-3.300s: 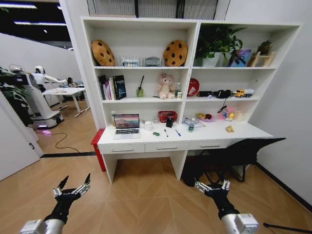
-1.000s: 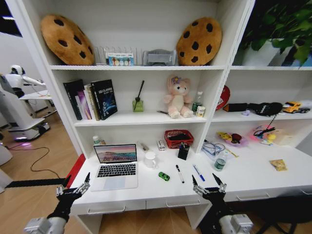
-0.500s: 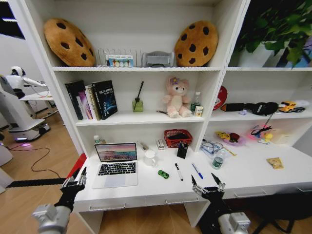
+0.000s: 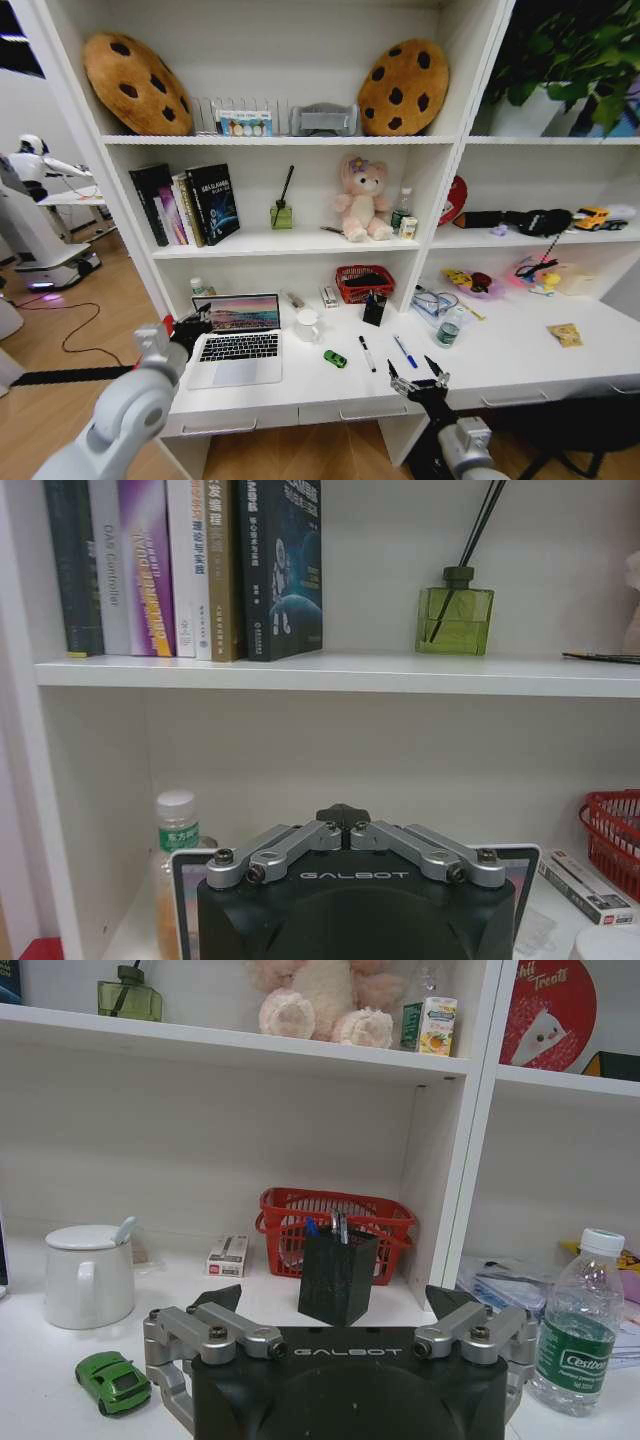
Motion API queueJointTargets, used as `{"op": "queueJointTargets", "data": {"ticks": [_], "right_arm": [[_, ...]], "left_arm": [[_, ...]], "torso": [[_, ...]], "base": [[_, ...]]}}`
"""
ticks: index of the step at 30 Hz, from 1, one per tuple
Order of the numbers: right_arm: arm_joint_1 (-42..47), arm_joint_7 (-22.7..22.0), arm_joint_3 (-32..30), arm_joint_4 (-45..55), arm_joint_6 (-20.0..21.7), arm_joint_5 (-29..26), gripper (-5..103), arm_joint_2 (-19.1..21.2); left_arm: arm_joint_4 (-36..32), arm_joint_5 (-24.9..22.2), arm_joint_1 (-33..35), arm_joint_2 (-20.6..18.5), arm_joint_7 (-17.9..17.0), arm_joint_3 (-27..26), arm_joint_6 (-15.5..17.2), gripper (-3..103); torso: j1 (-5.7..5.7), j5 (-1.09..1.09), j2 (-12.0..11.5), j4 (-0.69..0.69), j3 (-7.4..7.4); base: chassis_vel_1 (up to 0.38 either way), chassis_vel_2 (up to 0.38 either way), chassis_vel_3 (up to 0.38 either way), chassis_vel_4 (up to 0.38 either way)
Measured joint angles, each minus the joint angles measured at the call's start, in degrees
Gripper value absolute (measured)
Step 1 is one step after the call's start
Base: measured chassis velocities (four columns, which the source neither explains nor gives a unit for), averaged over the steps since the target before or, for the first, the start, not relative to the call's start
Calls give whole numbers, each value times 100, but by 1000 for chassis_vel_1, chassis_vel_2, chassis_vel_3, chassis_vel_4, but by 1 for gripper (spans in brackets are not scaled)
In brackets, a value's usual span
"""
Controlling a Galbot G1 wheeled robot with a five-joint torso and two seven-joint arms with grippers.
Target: Organize the objects on the table.
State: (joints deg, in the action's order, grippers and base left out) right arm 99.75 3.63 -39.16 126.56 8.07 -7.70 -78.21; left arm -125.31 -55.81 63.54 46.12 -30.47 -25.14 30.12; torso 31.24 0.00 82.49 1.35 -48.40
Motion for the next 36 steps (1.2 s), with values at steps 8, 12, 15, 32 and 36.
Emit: {"op": "queueJointTargets", "data": {"ticks": [8,12,15,32,36], "right_arm": [[-181,-77,1,-121,140,-91,100,271],[-177,-88,-16,-245,119,-115,100,381],[-163,-88,-44,-330,83,-126,100,412],[-74,-85,13,-564,-35,-39,100,251],[-77,-66,76,-599,-37,19,100,242]], "left_arm": [[1051,-449,-1599,5,-179,1192,323,0],[1492,-880,-2130,55,-294,1611,557,0],[1716,-1017,-2376,94,-393,1824,705,0],[692,-1966,-1691,-559,-1318,1606,1233,0],[229,-1887,-1048,-650,-1214,1201,1233,0]], "torso": [[0,0,0,0,0],[0,0,0,-1,0],[-1,-1,1,0,1],[-1,-1,1,-1,2],[-2,-2,2,-3,2]], "base": [[0,0,0,0],[0,0,0,0],[0,0,0,0],[0,0,0,0],[0,0,0,0]]}}
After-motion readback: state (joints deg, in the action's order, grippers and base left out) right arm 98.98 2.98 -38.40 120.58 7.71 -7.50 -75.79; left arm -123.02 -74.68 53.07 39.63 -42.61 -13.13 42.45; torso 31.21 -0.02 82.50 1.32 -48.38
